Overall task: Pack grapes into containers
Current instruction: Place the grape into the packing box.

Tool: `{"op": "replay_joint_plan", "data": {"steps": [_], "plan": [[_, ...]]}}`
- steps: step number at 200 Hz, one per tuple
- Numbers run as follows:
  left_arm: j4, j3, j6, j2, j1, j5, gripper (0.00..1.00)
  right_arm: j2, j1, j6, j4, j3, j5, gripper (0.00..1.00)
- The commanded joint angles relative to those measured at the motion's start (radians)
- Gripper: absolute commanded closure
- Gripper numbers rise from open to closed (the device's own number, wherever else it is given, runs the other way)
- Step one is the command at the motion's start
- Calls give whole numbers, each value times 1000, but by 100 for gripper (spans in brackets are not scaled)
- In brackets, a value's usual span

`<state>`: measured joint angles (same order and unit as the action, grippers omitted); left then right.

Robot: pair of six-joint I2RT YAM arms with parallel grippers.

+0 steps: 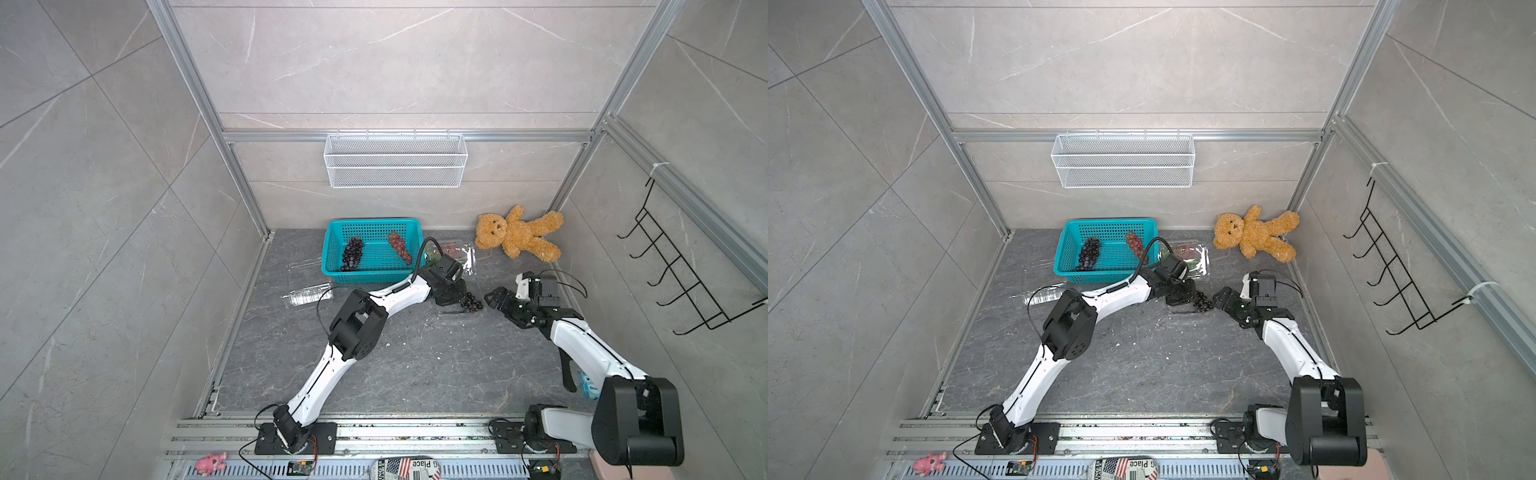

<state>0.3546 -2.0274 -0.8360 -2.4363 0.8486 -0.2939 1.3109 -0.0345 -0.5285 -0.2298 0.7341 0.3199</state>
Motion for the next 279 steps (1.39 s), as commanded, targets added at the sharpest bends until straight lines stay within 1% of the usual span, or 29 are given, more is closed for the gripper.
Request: {"op": "replay_joint_plan", "data": {"steps": [1,24,41,74,87,126,155,202,210,224,234,244,251,263,279], "plan": [[-29,-29,-12,-6,-4,-5,98,56,-4,6,45,-11,19,25],[-39,-29,-20,-16,-9,-8,98,122,-2,5,68,-4,31,36],[-47,-30,-26,-22,-13,-8,98,156,0,3,84,-3,35,38],[-55,-30,-33,-27,-20,-6,98,199,2,6,97,6,28,46],[-58,-30,-37,-28,-20,-8,98,213,2,10,92,11,28,51],[-63,-19,-42,-27,-30,22,98,196,2,26,64,4,-1,63],[-124,15,-73,-12,-42,52,98,186,3,41,49,-5,-8,67],[-122,-48,-93,-53,-45,63,95,200,15,50,43,-2,-10,70],[-130,-59,-94,-62,-43,48,93,203,19,48,46,-1,-12,70],[-86,-89,-89,-76,-44,43,90,203,20,48,44,1,-13,70],[-88,-72,-90,-70,-45,47,89,200,21,47,42,2,-13,70],[-110,-46,-91,-59,-43,40,87,199,21,47,40,4,-13,70],[-110,-37,-92,-52,-43,34,83,198,21,47,39,8,-12,69],[-102,-37,-92,-45,-44,23,74,198,20,47,35,12,-12,68],[-93,-32,-90,-26,-43,20,66,192,21,45,34,16,-10,65]]}}
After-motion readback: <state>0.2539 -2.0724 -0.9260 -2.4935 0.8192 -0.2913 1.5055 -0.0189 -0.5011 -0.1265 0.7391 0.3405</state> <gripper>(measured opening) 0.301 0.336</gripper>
